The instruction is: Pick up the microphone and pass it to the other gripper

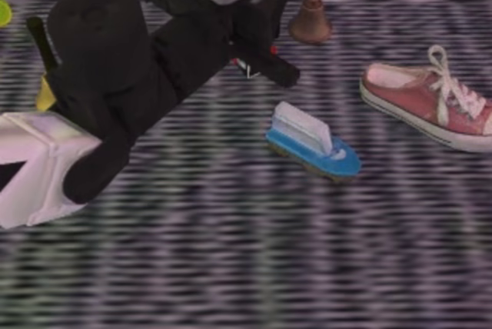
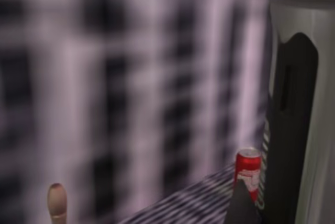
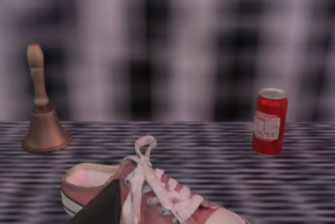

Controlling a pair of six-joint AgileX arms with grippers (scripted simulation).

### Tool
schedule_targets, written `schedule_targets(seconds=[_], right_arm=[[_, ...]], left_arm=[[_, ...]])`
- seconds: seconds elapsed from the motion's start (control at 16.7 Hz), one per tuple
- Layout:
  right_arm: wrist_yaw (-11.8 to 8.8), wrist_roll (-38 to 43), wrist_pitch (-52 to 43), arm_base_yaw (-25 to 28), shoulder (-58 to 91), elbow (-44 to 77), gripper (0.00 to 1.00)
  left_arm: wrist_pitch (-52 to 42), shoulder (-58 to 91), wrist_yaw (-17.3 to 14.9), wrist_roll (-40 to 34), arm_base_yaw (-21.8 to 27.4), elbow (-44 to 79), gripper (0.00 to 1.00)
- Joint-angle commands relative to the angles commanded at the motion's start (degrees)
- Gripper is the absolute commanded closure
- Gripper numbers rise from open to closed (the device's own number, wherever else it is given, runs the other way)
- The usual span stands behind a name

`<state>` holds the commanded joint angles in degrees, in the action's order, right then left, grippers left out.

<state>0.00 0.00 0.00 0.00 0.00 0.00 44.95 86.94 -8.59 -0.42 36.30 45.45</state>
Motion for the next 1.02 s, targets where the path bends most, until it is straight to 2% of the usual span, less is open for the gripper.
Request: schedule_targets(seconds=[0.66, 0.84, 1.02], right_arm=[[-0.1, 0.0, 0.0, 0.0, 0.1, 0.1, 0.0], [-2.4, 0.1, 1.5, 1.5, 3.8, 3.3, 0.0], [-7.3, 0.2, 4.6, 4.5, 13.0, 10.3, 0.0]], left_arm=[[0.0, 0.0, 0.0, 0.0, 0.0, 0.0, 1.0], [0.0, 0.0, 0.0, 0.0, 0.0, 0.0, 1.0], [0.0, 0.0, 0.0, 0.0, 0.0, 0.0, 1.0]])
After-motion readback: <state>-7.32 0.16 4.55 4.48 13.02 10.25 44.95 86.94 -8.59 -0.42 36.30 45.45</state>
